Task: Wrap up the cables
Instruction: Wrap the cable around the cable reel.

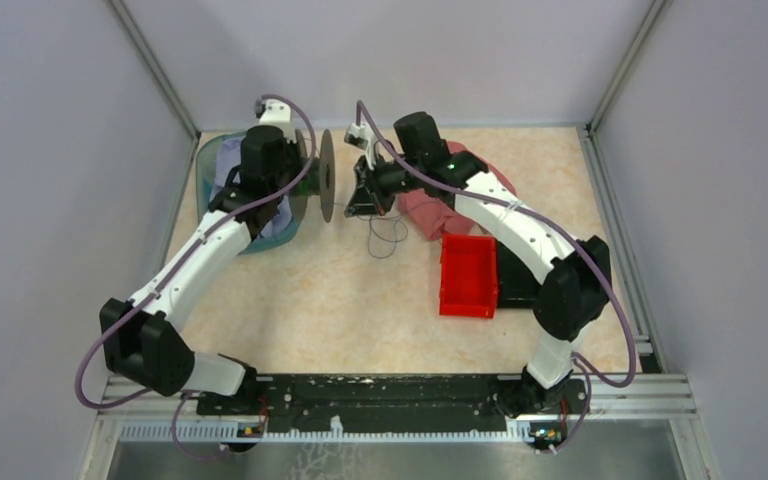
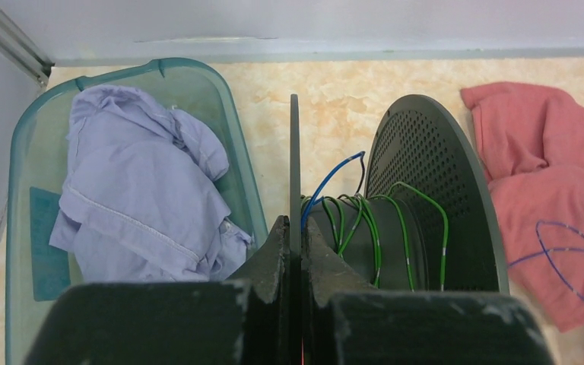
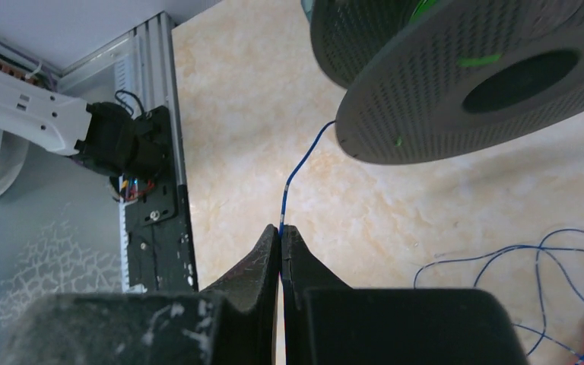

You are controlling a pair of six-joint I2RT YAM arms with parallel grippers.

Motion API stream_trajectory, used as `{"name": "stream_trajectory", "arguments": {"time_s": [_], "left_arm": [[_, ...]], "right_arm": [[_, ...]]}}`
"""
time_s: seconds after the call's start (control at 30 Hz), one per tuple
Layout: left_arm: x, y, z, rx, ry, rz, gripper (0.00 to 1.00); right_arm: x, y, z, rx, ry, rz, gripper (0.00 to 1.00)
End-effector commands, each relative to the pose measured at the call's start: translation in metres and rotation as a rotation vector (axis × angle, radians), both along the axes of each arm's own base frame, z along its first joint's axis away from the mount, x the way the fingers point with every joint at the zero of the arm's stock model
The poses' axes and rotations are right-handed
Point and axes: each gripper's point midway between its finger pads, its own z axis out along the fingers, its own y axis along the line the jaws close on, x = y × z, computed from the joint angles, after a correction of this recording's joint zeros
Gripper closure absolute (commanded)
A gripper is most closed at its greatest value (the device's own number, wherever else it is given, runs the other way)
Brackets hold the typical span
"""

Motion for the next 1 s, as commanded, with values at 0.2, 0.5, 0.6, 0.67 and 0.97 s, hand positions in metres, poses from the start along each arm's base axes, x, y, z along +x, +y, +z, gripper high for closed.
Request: {"name": "stream_trajectory", "arguments": {"time_s": [0.2,0.5,0.6,0.67,0.97], "left_arm": [[-0.008,-0.011,0.028,0.092,-0.112,-0.078,1.00],[-0.018,-0.029,0.013,0.111,-0.086,-0.212,1.00],[-0.024,-0.039,0.008,0.104,-0.070,-0.274,1.00],[-0.026,-0.042,0.004,0.103,-0.061,-0.303,1.00],[-0.039,-0.058,-0.008,0.106,-0.034,-0.420,1.00]], "right_arm": [[0.029,-0.009,0.067,0.098,-0.134,-0.101,1.00],[0.054,-0.024,0.098,0.176,-0.114,-0.172,1.00],[0.063,-0.026,0.101,0.182,-0.110,-0.194,1.00],[0.069,-0.028,0.101,0.182,-0.112,-0.212,1.00],[0.099,-0.037,0.097,0.166,-0.117,-0.312,1.00]]}}
